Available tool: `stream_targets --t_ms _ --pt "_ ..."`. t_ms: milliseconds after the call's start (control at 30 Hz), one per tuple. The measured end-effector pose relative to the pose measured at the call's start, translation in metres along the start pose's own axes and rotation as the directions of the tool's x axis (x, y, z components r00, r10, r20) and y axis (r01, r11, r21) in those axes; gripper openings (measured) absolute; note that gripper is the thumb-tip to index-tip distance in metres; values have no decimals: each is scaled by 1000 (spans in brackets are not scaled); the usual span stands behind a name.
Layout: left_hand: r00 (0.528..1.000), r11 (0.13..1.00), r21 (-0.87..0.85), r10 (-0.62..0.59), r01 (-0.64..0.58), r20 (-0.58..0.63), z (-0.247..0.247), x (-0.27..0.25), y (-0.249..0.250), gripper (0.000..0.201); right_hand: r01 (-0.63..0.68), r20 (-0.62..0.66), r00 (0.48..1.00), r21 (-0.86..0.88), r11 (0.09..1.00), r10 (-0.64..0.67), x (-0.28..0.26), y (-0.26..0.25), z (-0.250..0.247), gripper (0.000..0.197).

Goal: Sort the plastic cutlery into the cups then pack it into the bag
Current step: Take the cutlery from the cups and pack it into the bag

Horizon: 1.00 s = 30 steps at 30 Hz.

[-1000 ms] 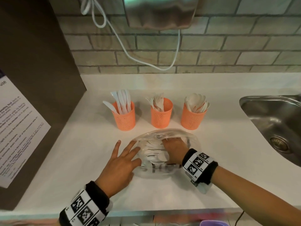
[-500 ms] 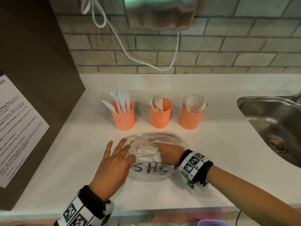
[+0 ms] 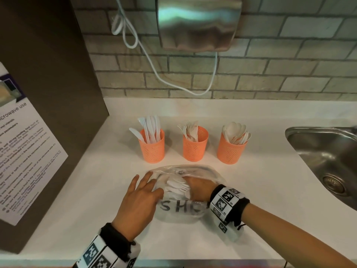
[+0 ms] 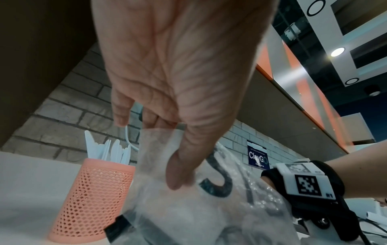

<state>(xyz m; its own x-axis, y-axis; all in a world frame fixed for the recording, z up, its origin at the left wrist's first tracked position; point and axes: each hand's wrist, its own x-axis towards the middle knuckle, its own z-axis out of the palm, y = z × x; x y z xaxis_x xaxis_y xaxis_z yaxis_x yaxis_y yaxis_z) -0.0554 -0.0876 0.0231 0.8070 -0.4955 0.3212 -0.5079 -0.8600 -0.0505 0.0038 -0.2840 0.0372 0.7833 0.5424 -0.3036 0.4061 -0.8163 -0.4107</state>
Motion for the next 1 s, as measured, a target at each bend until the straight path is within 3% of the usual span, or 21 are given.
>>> stream_targets --t_ms 67,267,567,633,700,767,833,867,933,1000 --pt "1000 1000 5 -8 8 6 -2 -1 -3 37 12 32 999 51 999 -14 -2 -3 -7 37" --pt "1000 999 44 -16 17 -18 -4 -5 -2 35 -150 203 970 52 987 136 4 7 -4 41" --pt "999 988 152 14 -7 -45 -13 -2 1 41 -223 236 949 30 974 210 4 14 -5 40" --pt "998 986 164 42 -35 -40 -19 3 0 41 -205 213 957 9 979 199 3 18 -8 38" --pt "989 978 148 146 -146 9 -24 8 1 41 -156 143 978 25 987 151 6 22 -3 35" --pt "953 944 137 292 -301 82 -22 10 2 41 -97 176 981 77 992 82 4 15 -3 33" --pt "922 916 134 360 -379 143 -17 10 -3 42 -95 237 969 126 987 63 4 15 -3 22" --pt "919 915 132 359 -381 163 -16 10 -7 43 -97 258 965 148 984 56 3 16 -6 14" --pt "930 926 144 325 -350 170 -19 11 -19 44 -35 241 971 154 987 -3 0 20 -10 15" --pt "944 937 151 292 -315 154 -23 14 -27 45 -34 115 993 270 962 2 -1 22 -11 17"
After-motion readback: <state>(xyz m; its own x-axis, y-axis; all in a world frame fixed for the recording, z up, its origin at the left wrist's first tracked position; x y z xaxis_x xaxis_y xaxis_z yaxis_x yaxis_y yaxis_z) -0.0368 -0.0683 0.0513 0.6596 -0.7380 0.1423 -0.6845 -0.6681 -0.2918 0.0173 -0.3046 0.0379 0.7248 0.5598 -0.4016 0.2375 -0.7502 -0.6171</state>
